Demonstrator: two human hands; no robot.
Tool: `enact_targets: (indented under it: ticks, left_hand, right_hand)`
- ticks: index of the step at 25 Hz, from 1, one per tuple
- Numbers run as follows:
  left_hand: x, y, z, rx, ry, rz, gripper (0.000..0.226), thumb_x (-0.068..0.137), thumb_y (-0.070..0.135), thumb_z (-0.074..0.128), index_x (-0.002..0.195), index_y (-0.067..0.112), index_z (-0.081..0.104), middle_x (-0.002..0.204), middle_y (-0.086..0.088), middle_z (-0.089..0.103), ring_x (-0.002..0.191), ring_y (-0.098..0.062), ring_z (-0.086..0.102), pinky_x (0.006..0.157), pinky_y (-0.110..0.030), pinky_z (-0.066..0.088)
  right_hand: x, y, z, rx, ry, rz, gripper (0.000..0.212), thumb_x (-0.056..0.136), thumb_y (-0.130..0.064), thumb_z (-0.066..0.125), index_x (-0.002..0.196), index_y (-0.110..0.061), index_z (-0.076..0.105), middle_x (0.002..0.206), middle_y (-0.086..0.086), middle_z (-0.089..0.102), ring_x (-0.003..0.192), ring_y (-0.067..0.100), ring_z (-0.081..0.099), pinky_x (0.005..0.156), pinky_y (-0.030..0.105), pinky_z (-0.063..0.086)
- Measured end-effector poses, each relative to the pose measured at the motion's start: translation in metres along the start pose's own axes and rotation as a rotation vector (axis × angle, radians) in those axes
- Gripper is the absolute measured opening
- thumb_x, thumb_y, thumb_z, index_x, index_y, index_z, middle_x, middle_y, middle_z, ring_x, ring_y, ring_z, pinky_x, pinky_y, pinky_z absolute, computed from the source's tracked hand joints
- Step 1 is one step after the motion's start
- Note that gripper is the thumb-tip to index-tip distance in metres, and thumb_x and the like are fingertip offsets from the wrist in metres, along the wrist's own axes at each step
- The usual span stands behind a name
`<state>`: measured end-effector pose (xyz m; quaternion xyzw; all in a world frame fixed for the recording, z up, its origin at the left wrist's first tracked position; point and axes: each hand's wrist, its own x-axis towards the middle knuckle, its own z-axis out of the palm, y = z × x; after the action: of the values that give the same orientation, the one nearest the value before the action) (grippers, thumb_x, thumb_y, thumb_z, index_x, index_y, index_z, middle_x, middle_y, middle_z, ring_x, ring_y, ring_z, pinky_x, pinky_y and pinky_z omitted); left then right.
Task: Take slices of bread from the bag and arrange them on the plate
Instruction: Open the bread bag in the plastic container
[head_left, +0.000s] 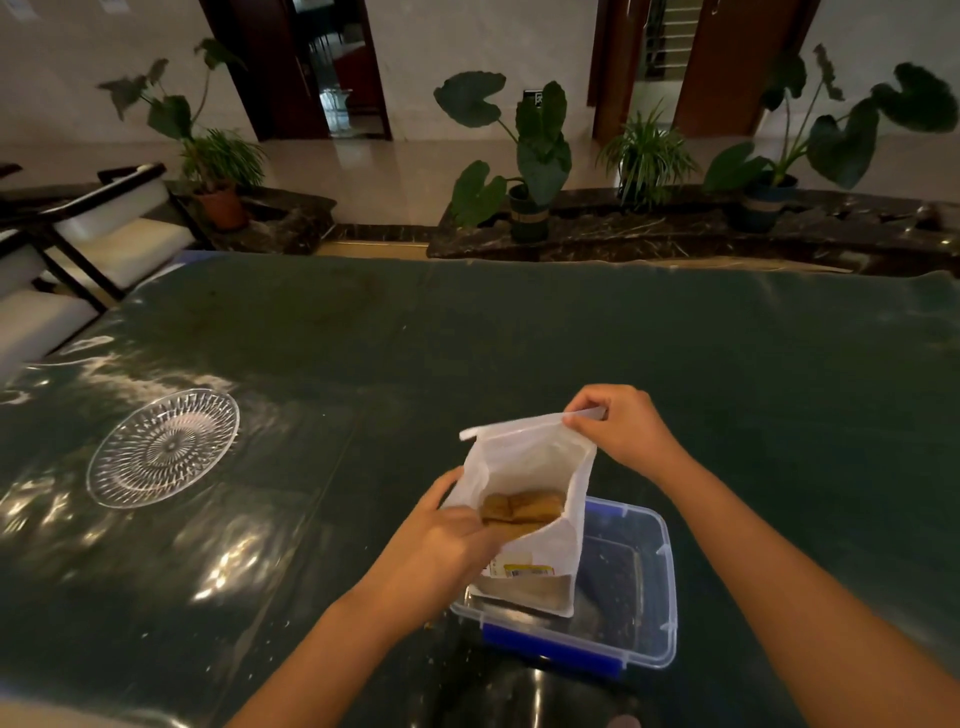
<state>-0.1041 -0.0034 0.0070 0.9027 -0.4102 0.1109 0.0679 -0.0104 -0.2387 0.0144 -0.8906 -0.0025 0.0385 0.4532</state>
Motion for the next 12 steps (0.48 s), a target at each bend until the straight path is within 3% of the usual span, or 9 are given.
enact_targets:
  ticks: [2,4,7,9,12]
  left_hand:
    - [-0.007,0.007,-0.006,-0.002,0.002,0.020,0.031,0.055,0.023,0.087,0.080,0.025,0.069,0.071,0.007,0.072,0.070,-0.009,0.069,0.090,-0.039,0.055]
    - [-0.005,0.012,-0.013,0.013,0.014,0.018,0.034,0.050,0.024,0.089,0.076,0.027,0.069,0.061,0.009,0.069,0.059,-0.004,0.065,0.089,-0.035,0.053]
    - [0.001,0.018,-0.018,-0.031,0.039,0.004,0.037,0.047,0.020,0.091,0.078,0.024,0.070,0.066,0.005,0.071,0.065,-0.011,0.068,0.082,-0.038,0.058]
    - [0.005,0.021,-0.020,-0.049,0.040,-0.001,0.039,0.044,0.017,0.091,0.077,0.021,0.070,0.067,0.002,0.072,0.065,-0.014,0.069,0.078,-0.038,0.059]
    - [0.006,0.025,-0.020,-0.053,0.014,-0.022,0.041,0.044,0.019,0.091,0.078,0.024,0.069,0.064,0.004,0.072,0.062,-0.009,0.069,0.083,-0.036,0.057]
  right_hand:
    - [0.002,0.002,-0.002,-0.029,0.021,0.053,0.002,0.081,-0.019,0.066,0.080,-0.020,0.065,0.090,0.000,0.065,0.088,0.017,0.062,0.063,0.017,0.046]
    - [-0.004,0.000,-0.005,-0.096,0.001,0.047,0.011,0.080,-0.019,0.066,0.091,-0.021,0.065,0.102,0.000,0.064,0.100,0.018,0.060,0.073,0.020,0.048]
    - [-0.025,-0.017,-0.006,-0.263,0.014,-0.348,0.032,0.078,-0.024,0.067,0.109,-0.028,0.061,0.119,-0.006,0.058,0.111,0.008,0.051,0.091,0.022,0.043]
    - [-0.040,-0.030,0.001,-0.277,-0.116,-0.531,0.023,0.081,-0.026,0.063,0.103,-0.028,0.063,0.110,-0.006,0.064,0.100,0.005,0.056,0.085,0.017,0.047]
    - [-0.044,-0.030,0.007,-0.439,-0.394,-0.400,0.016,0.082,-0.025,0.062,0.098,-0.023,0.066,0.105,0.000,0.067,0.094,0.013,0.061,0.082,0.029,0.055]
